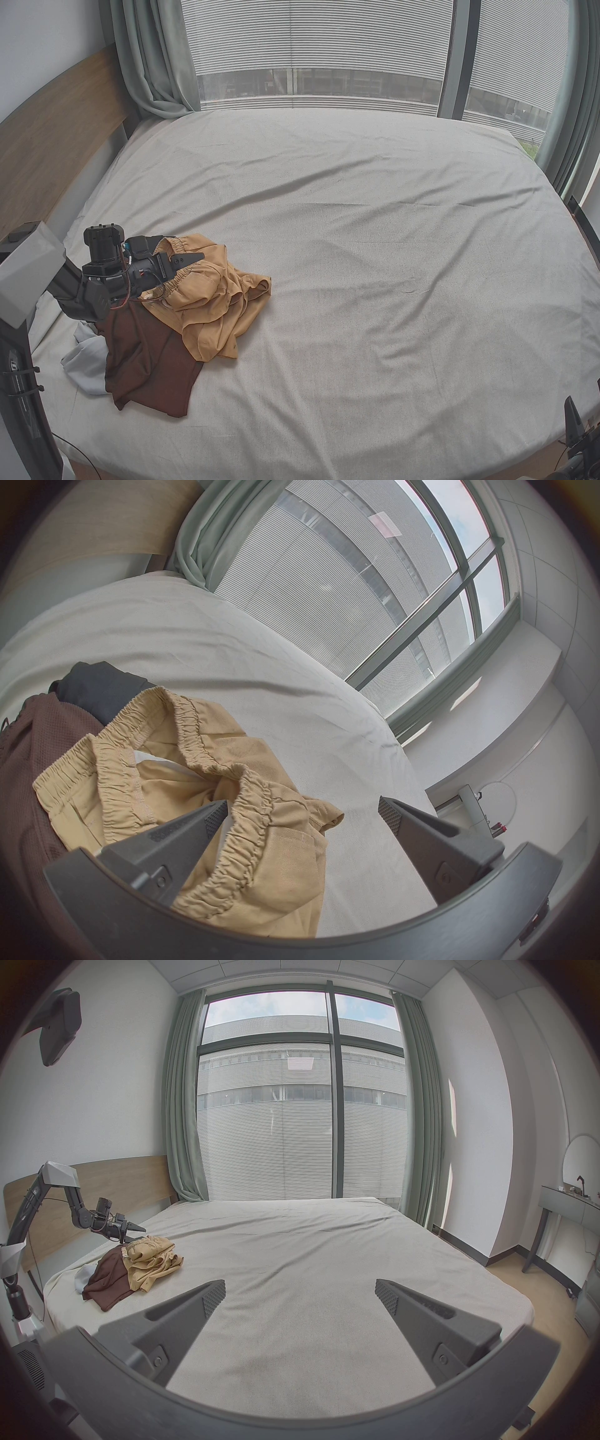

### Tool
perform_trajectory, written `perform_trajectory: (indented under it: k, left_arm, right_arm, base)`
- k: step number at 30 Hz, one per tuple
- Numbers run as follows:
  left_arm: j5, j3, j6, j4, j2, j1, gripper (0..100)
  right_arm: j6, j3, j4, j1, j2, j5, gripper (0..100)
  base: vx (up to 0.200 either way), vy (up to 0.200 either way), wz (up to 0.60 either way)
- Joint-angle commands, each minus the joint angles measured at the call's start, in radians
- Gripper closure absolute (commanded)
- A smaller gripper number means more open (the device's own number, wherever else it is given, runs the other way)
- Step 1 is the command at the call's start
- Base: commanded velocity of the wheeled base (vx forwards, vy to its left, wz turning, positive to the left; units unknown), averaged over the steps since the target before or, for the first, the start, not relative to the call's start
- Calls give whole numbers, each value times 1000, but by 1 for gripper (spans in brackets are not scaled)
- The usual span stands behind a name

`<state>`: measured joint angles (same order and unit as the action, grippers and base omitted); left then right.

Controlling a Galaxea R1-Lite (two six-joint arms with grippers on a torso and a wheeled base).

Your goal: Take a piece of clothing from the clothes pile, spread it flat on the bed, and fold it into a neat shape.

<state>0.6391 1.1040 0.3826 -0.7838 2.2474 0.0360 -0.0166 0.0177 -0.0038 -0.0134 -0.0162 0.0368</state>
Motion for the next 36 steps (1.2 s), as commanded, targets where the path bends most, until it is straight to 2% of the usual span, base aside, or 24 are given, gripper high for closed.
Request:
perform_trajectory:
  k: [1, 10, 35, 36]
  left_arm:
    - [4, -3, -1, 0, 0, -14, 0]
    - [56, -75, -7, -3, -8, -22, 0]
    - [31, 33, -1, -15, 87, -65, 0]
    - [22, 39, -1, -15, 90, -65, 100]
  right_arm:
    - [0, -18, -1, 0, 2, 0, 0]
    - [0, -18, -1, 0, 2, 0, 0]
    - [0, -18, -1, 0, 2, 2, 0]
    - [0, -18, -1, 0, 2, 2, 0]
  base:
    - [0, 0, 0]
    - [0, 0, 0]
    - [0, 0, 0]
    - [0, 0, 0]
